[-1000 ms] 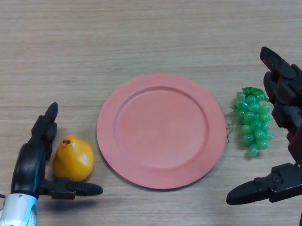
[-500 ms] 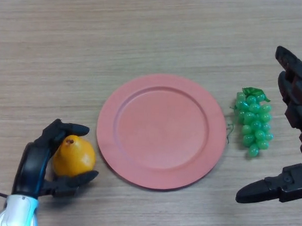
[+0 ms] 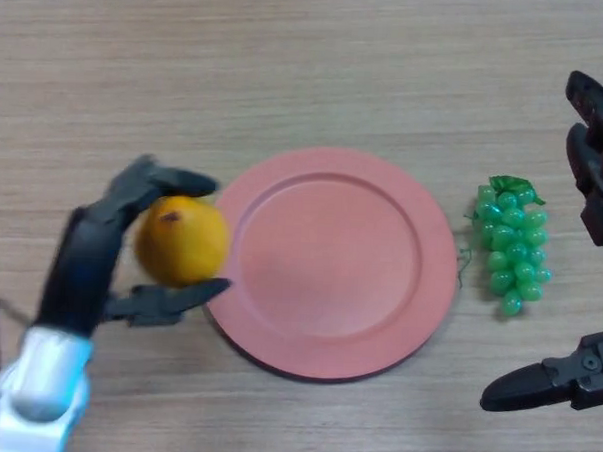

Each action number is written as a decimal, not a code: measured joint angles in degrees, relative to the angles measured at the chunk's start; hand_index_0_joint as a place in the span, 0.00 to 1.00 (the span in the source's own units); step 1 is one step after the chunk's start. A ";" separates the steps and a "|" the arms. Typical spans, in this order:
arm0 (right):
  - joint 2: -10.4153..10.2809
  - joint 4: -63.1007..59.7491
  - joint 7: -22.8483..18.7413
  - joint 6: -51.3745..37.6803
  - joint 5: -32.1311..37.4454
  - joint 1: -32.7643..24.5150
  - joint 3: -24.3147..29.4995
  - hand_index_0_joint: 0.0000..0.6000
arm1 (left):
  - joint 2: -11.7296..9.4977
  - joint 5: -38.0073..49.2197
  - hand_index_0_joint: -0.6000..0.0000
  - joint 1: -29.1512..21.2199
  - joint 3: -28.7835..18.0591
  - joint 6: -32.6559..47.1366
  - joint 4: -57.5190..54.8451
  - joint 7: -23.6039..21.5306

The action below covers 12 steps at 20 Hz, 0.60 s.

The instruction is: Pick up the yellow pear and place it on the plate

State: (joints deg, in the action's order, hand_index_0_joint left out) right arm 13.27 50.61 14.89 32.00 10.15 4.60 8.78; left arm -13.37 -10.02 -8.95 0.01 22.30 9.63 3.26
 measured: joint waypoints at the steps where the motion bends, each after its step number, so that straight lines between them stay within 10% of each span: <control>1: -0.20 0.04 -0.07 0.00 0.01 0.20 0.17 0.00 | 0.49 -0.01 0.00 -2.22 1.23 -0.21 2.03 1.21; 12: -0.37 2.87 -0.75 2.31 2.14 0.87 1.88 0.00 | 3.46 -3.36 0.00 -16.04 11.23 2.93 31.74 -4.22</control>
State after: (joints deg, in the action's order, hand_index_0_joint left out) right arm 12.90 53.48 14.14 34.30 12.29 5.47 10.66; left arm -9.91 -13.38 -24.98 11.24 25.23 41.37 -0.96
